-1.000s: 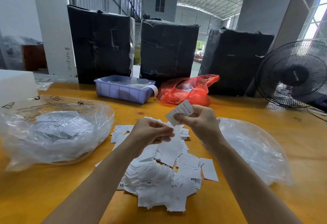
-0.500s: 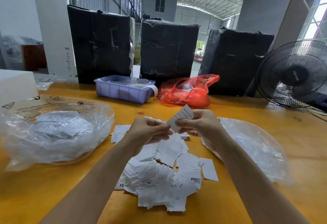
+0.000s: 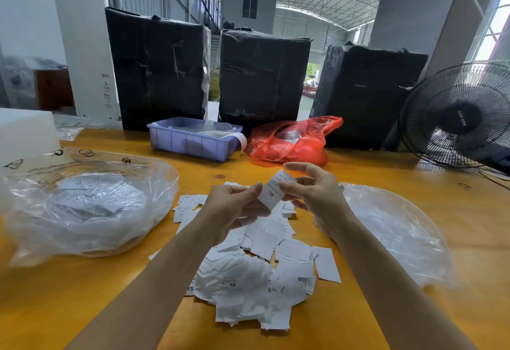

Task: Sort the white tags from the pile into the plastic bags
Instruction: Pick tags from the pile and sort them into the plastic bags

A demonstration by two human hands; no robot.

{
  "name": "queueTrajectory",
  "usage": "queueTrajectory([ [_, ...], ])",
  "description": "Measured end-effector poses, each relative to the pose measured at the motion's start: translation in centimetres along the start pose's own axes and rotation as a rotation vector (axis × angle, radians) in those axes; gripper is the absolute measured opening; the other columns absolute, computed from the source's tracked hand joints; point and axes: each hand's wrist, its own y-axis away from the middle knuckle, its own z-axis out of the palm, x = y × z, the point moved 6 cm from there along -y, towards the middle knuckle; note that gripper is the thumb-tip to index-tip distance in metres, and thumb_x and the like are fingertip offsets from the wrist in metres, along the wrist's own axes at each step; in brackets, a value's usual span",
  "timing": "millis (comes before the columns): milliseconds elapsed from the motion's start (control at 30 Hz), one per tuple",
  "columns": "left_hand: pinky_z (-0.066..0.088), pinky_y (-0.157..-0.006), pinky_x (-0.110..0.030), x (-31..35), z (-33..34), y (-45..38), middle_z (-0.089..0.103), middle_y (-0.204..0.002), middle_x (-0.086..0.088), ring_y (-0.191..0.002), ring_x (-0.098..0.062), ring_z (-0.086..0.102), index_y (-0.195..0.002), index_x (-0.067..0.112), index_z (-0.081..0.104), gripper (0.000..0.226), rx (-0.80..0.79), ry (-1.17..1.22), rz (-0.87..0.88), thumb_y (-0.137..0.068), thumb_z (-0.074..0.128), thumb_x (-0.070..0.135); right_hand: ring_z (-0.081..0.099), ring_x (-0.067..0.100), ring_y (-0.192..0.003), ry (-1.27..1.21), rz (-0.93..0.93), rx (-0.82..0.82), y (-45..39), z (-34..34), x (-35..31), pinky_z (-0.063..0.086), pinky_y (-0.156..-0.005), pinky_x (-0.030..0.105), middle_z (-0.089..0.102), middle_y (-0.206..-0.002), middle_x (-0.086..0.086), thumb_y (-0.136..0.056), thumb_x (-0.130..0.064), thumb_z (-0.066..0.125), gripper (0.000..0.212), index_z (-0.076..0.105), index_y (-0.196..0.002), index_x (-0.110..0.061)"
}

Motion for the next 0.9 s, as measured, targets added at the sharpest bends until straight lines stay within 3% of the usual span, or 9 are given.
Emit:
queueTrajectory([
  [100, 0.05, -0.066, -0.029, -0.3, -0.1, -0.2, 0.074, -0.074, -0.007, -0.064, -0.016, 0.071, -0.087, 0.008, 0.068, 0.021, 0.059, 0.055, -0.037, -0.084, 0.068, 0.028, 0.065, 0.008, -0.055, 0.049, -0.044, -0.035, 0.3, 0.6, -0.2, 0.049, -0.053, 0.015, 0.069, -0.077, 0.007, -0.081, -0.006, 0.071, 0.029, 0.066, -0.109, -0.004],
  [200, 0.049, -0.069, -0.03, -0.7, -0.3, -0.3, 0.073, -0.074, -0.006, -0.07, -0.019, 0.069, -0.084, 0.01, 0.067, 0.02, 0.095, 0.047, -0.072, -0.084, 0.069, 0.03, 0.064, 0.011, -0.058, 0.063, -0.037, -0.082, 0.5, 1.2, -0.1, 0.053, -0.061, 0.021, 0.067, -0.078, 0.009, -0.078, -0.002, 0.073, 0.047, 0.058, -0.12, -0.013],
  [300, 0.047, -0.068, -0.03, -0.9, -0.4, -0.4, 0.072, -0.079, -0.005, -0.078, -0.021, 0.065, -0.086, 0.012, 0.067, 0.02, 0.099, 0.031, -0.094, -0.083, 0.07, 0.032, 0.06, 0.006, -0.055, 0.138, -0.043, -0.081, 0.4, 1.2, 0.0, 0.049, -0.065, 0.029, 0.068, -0.073, 0.003, -0.087, -0.007, 0.065, 0.026, 0.066, -0.113, -0.005],
  [400, 0.046, -0.066, -0.03, -1.1, -0.2, -0.4, 0.068, -0.082, -0.007, -0.081, -0.022, 0.06, -0.093, 0.012, 0.068, 0.023, 0.095, -0.012, -0.115, -0.083, 0.07, 0.032, 0.055, -0.001, -0.053, 0.297, -0.025, -0.148, 0.5, 1.8, 0.2, 0.044, -0.058, 0.021, 0.065, -0.069, -0.004, -0.095, -0.016, 0.055, 0.021, 0.07, -0.107, -0.009],
  [500, 0.045, -0.067, -0.031, -1.2, -0.3, -0.3, 0.064, -0.081, -0.009, -0.08, -0.023, 0.057, -0.092, 0.011, 0.067, 0.022, 0.112, -0.027, -0.126, -0.083, 0.07, 0.031, 0.055, 0.0, -0.059, 0.362, -0.001, -0.236, 0.8, 2.6, 0.4, 0.043, -0.054, 0.012, 0.064, -0.075, -0.006, -0.096, -0.017, 0.054, 0.024, 0.067, -0.115, -0.014],
  [600, 0.046, -0.068, -0.031, -1.2, -0.3, -0.2, 0.064, -0.08, -0.009, -0.079, -0.023, 0.057, -0.088, 0.013, 0.066, 0.018, 0.112, -0.008, -0.139, -0.084, 0.068, 0.03, 0.057, 0.004, -0.063, 0.333, -0.054, -0.166, 0.7, 2.2, 0.0, 0.045, -0.054, 0.01, 0.063, -0.08, -0.002, -0.092, -0.016, 0.06, 0.03, 0.062, -0.122, -0.014],
  [800, 0.043, -0.063, -0.03, -1.0, -0.5, 0.1, 0.063, -0.085, -0.011, -0.079, -0.023, 0.056, -0.096, 0.01, 0.066, 0.022, 0.144, 0.019, -0.133, -0.086, 0.066, 0.029, 0.06, 0.007, -0.061, 0.233, -0.123, -0.198, 1.3, 2.6, -1.0, 0.046, -0.052, 0.011, 0.069, -0.069, -0.003, -0.085, -0.026, 0.067, 0.019, 0.075, -0.093, -0.011],
  [900, 0.045, -0.065, -0.031, -1.0, -0.3, 0.1, 0.064, -0.09, -0.012, -0.084, -0.025, 0.057, -0.102, 0.01, 0.067, 0.029, 0.127, 0.029, -0.132, -0.086, 0.065, 0.034, 0.065, 0.005, -0.058, 0.08, -0.114, -0.187, 1.4, 2.6, -1.0, 0.05, -0.053, 0.013, 0.07, -0.064, -0.005, -0.078, -0.012, 0.073, 0.008, 0.074, -0.085, -0.008],
])
